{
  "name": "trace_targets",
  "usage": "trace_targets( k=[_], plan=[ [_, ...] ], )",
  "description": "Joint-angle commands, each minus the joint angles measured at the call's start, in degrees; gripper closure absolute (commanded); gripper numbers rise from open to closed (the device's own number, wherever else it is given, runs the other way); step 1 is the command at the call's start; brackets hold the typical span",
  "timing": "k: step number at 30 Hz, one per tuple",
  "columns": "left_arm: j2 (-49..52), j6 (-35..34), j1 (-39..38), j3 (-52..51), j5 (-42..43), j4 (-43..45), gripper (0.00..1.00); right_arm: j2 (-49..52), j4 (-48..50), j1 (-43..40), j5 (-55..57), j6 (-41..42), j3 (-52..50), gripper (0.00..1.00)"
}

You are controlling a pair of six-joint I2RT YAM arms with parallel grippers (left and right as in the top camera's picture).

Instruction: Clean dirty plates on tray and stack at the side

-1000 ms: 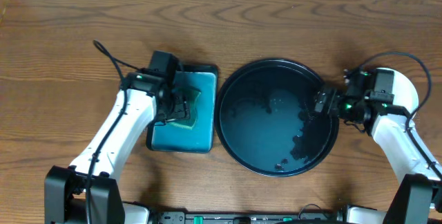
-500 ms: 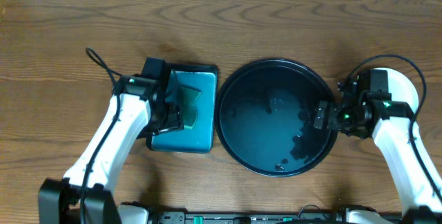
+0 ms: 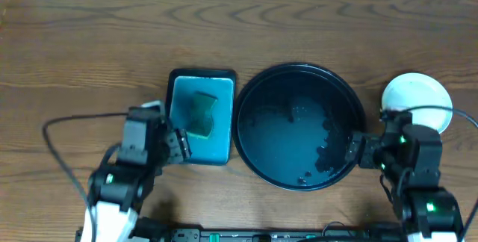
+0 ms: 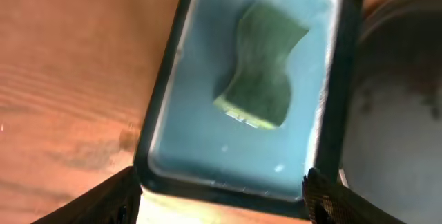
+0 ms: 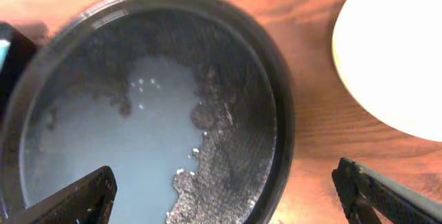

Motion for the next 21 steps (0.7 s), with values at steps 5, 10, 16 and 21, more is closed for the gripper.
trace_targets(
  k=[5, 10, 16, 21],
  plan=[
    [-13.3, -1.3, 0.2, -3.9, -0.3, 1.1, 0.24, -5.6, -0.7, 0.4, 1.3, -0.4, -1.1, 0.01],
    [-13.0, -1.3, 0.2, -3.9, -0.3, 1.0, 0.24, -5.6, -0.8, 0.4, 1.3, -0.4, -1.1, 0.01],
    [-12.5, -1.3, 0.2, -3.9, -0.3, 0.9, 0.24, -5.6, -0.8, 0.4, 1.3, -0.4, -1.1, 0.01],
    [-12.5, -1.3, 0.2, -3.9, -0.3, 1.0, 0.24, -5.6, -0.8, 0.4, 1.3, -0.4, -1.1, 0.01]
  ],
)
